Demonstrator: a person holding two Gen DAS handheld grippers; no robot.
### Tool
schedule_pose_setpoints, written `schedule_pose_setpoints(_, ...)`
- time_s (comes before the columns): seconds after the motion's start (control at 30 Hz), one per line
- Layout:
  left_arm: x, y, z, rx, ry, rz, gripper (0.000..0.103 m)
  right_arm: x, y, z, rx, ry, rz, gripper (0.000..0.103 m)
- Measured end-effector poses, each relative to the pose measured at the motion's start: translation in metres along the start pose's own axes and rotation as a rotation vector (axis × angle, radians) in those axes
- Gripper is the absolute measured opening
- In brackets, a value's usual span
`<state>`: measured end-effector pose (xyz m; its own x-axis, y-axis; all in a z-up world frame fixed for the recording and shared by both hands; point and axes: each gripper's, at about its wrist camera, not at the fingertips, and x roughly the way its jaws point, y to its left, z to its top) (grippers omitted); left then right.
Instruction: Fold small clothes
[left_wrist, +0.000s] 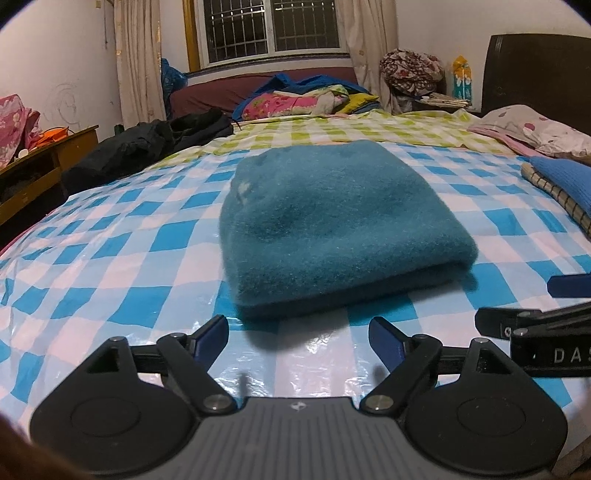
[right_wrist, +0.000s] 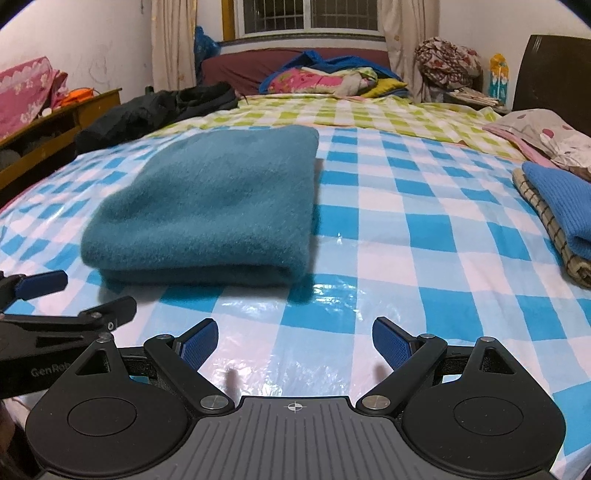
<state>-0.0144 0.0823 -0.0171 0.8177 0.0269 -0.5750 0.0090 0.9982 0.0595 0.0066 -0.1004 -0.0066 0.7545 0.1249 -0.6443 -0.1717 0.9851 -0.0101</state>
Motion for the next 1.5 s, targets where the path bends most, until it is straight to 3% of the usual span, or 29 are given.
schedule_pose_setpoints(0.37, 0.001, -0.004, -0.002, 0.026, 0.002, 0.048, 0.098, 0.001, 0.006, -0.002, -0.020, 0.012, -0.010, 0.092)
schedule_pose_setpoints(0.6, 0.000, 0.003, -0.002, -0.016, 0.014, 0.022, 0.101, -0.002, 0.008, -0.003, -0.024, 0.017, -0.004, 0.092)
schedule_pose_setpoints(0.77, 0.000, 0.002, -0.003, -0.004, 0.022, 0.044, 0.103, -0.004, 0.011, -0.005, -0.022, 0.010, -0.014, 0.092)
schedule_pose_setpoints(1.5, 0.011, -0.003, -0.004, -0.015, 0.142, 0.028, 0.103, 0.006, 0.007, -0.010, -0.007, 0.061, -0.072, 0.092)
